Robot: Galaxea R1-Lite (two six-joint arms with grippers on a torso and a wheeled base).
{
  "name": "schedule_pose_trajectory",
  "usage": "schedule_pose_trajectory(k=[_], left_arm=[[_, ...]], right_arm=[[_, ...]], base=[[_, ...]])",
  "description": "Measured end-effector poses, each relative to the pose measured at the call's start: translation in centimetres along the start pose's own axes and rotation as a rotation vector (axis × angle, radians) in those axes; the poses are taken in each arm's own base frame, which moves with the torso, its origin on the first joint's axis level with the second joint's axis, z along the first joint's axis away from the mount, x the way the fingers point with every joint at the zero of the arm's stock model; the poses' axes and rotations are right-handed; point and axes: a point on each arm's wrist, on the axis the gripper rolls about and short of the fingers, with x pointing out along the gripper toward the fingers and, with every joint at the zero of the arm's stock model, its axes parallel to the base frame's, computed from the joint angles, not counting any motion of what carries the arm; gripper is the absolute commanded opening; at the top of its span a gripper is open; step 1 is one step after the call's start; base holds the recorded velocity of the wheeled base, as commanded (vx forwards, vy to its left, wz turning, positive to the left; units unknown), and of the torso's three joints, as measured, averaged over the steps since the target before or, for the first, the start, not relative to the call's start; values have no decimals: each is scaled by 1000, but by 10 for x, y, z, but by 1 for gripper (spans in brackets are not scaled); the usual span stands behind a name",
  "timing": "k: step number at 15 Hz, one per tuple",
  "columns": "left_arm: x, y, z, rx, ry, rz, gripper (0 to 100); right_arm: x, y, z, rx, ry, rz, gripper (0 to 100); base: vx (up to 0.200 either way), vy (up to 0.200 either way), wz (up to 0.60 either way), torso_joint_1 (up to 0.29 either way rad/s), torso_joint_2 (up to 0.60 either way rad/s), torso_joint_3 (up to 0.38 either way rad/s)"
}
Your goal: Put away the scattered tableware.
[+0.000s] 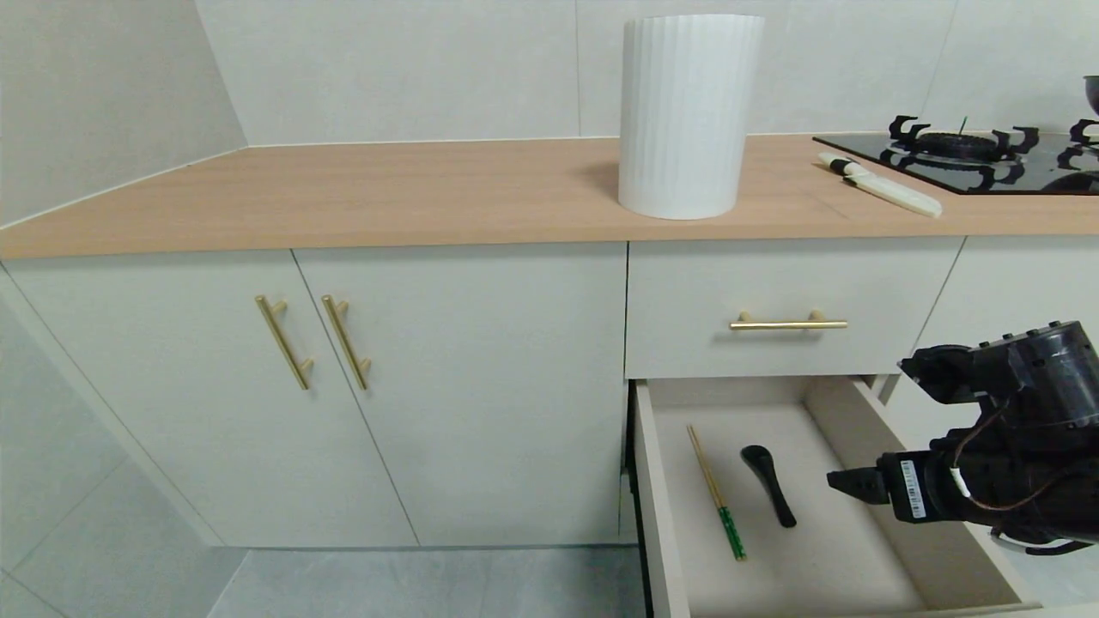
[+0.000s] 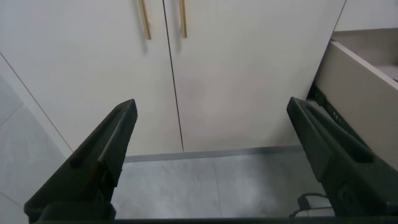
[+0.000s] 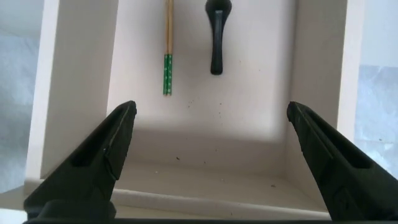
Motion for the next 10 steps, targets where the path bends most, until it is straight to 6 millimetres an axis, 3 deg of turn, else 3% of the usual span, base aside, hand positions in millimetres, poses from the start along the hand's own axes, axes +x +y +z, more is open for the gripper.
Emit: schedule_pose_trajectory(k=[3, 10], left_arm=[[0, 0, 0, 0, 0, 0, 100], [0, 0, 0, 0, 0, 0, 100]], right_arm=[[0, 0, -2, -8, 7, 0, 100], [1, 10, -20, -78, 129, 21, 100]], base=[[-200, 0, 0, -2, 4, 4], [0, 0, 0, 0, 0, 0]])
